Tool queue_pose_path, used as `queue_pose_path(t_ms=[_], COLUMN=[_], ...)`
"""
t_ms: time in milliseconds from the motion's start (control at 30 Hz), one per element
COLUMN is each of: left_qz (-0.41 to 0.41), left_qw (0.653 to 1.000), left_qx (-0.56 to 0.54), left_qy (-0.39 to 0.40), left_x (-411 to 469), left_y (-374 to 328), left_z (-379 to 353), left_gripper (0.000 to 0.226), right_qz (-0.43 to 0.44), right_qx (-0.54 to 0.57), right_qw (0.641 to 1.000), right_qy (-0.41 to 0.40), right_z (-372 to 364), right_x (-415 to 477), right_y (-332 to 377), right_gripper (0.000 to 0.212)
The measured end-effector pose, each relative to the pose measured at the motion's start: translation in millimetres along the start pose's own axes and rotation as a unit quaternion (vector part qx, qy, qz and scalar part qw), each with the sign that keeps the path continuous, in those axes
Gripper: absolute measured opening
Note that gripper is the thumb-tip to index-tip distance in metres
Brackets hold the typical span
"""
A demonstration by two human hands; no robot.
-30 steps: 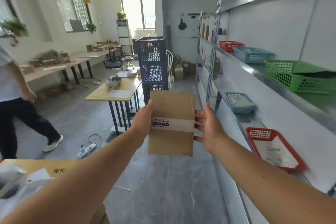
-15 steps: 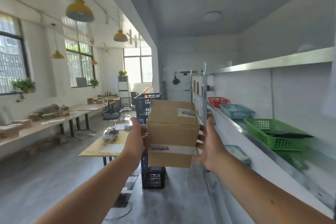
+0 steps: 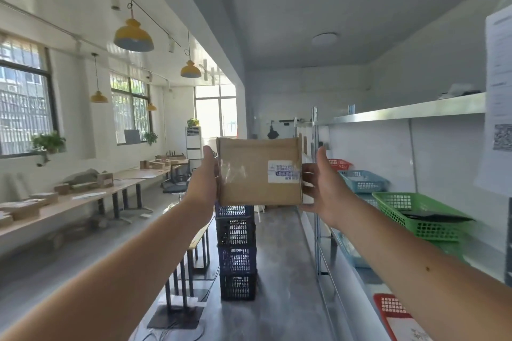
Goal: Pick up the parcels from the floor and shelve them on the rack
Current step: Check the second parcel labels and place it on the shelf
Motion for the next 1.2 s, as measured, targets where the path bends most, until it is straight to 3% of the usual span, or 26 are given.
queue_pose_path(t_ms=[133,267,467,600,833,933,1000,1200], left_qz=[0.009,0.004,-0.024,-0.048,-0.01,0.002,-0.009,-0.036], left_qw=[0.998,0.998,0.997,0.995,0.993,0.992,0.993,0.998], left_qx=[-0.043,-0.041,-0.05,-0.066,-0.109,-0.104,-0.09,-0.014], left_qy=[-0.034,-0.041,-0.046,-0.05,-0.052,-0.069,-0.08,-0.044], left_x=[-1,-2,-6,-14,-11,-13,-13,-11], left_y=[-13,-20,-22,-22,-14,-18,-27,-54], left_z=[0,3,4,5,8,8,9,13], left_gripper=[0.05,0.033,0.039,0.023,0.052,0.04,0.036,0.065], right_qz=[0.019,0.021,0.031,0.016,0.077,0.144,0.175,0.217], right_qx=[-0.007,0.008,0.027,0.044,-0.021,-0.027,-0.006,-0.004], right_qw=[1.0,1.0,0.998,0.997,0.991,0.984,0.98,0.972], right_qy=[0.005,0.018,0.048,0.065,0.107,0.105,0.093,0.085], right_z=[0,0,-10,-12,-12,-13,-10,-1], right_x=[0,-5,-18,-23,-21,-21,-19,-4], right_y=[11,16,24,25,27,39,48,68], right_gripper=[0.084,0.068,0.045,0.034,0.028,0.035,0.021,0.037])
Point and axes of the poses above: each hand's wrist, its own x-axis towards the middle knuckle, its own z-axis out of the back of the hand, y = z × x, the point moved 4 cm from there along x, towards the middle knuckle, and after that the axes turned 8 degrees about -y, right-handed, at the moved point
